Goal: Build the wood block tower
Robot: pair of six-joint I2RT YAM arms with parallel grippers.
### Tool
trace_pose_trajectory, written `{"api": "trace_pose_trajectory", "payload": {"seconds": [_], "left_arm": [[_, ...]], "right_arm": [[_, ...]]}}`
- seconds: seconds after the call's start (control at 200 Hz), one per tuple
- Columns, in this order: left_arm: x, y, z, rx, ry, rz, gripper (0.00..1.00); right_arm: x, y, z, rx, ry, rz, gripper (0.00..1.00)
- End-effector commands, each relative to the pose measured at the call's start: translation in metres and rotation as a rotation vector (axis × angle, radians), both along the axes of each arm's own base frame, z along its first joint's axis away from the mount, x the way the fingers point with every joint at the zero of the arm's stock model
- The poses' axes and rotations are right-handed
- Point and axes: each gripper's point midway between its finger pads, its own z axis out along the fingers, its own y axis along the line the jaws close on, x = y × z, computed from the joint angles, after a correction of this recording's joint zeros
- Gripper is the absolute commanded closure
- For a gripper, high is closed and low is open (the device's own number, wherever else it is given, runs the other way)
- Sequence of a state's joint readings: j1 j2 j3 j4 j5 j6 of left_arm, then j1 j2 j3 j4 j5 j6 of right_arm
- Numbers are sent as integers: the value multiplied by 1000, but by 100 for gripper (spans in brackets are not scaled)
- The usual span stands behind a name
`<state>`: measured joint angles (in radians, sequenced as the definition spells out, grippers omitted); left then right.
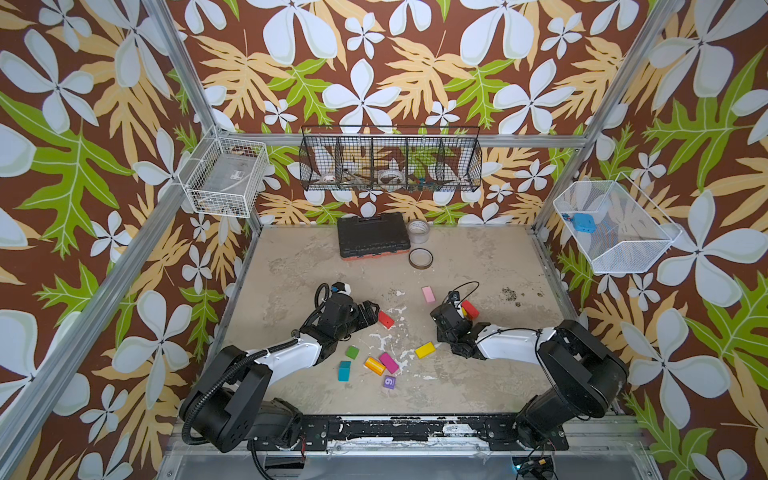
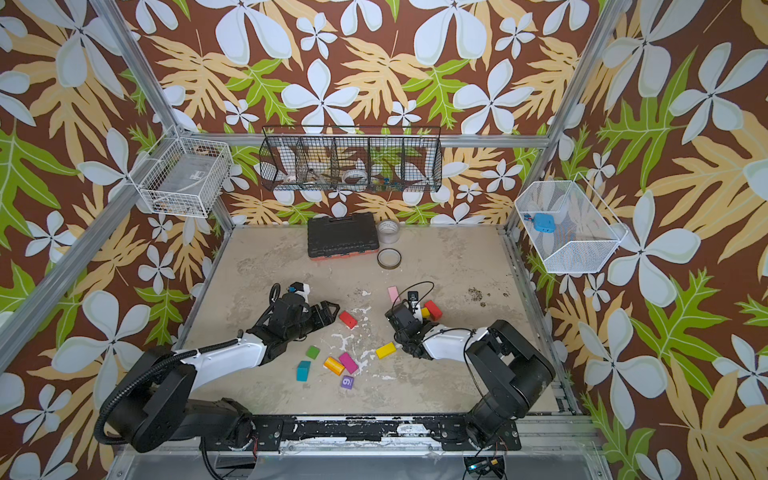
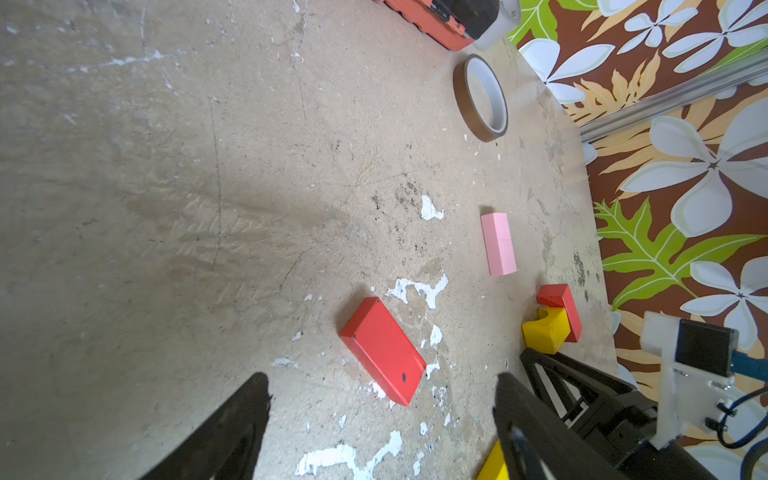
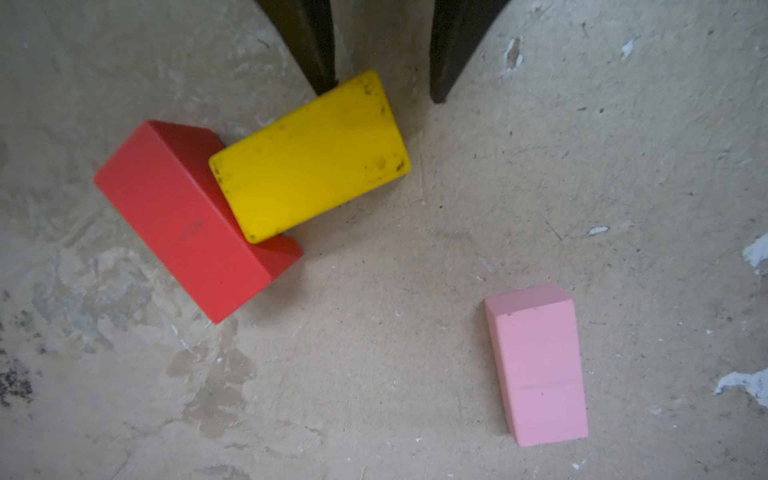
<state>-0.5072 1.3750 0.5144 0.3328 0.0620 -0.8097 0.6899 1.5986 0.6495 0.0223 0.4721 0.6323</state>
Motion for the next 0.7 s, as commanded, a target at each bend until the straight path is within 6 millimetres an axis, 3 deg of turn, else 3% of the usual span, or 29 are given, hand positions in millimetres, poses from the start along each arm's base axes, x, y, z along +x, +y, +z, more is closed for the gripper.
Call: {"api": "trace_pose_trajectory", "payload": {"seconds": [0.0, 0.125, 0.256, 0.346, 0.441, 0.556, 0.697], "left_arm": [[1, -8, 7, -5, -26, -28, 14], [0, -28, 24, 31, -90, -88, 14], [-4, -67, 43, 74, -150, -167, 14], [-5, -102, 52, 67, -173, -225, 14], [-2, -133, 43, 41, -130, -260, 15], [3, -172, 30, -5, -75, -314, 19], [3, -212, 28, 29, -124, -425, 19]], "right_arm": [[2, -4, 7, -1, -27, -21, 49], [0, -14, 24, 12, -78, -66, 36], [10, -31, 67, 109, -189, -153, 25], [18, -52, 94, 195, -262, -232, 23], [29, -77, 111, 284, -299, -284, 26], [41, -102, 114, 354, -288, -280, 28], [48, -118, 87, 355, -203, -264, 32]]}}
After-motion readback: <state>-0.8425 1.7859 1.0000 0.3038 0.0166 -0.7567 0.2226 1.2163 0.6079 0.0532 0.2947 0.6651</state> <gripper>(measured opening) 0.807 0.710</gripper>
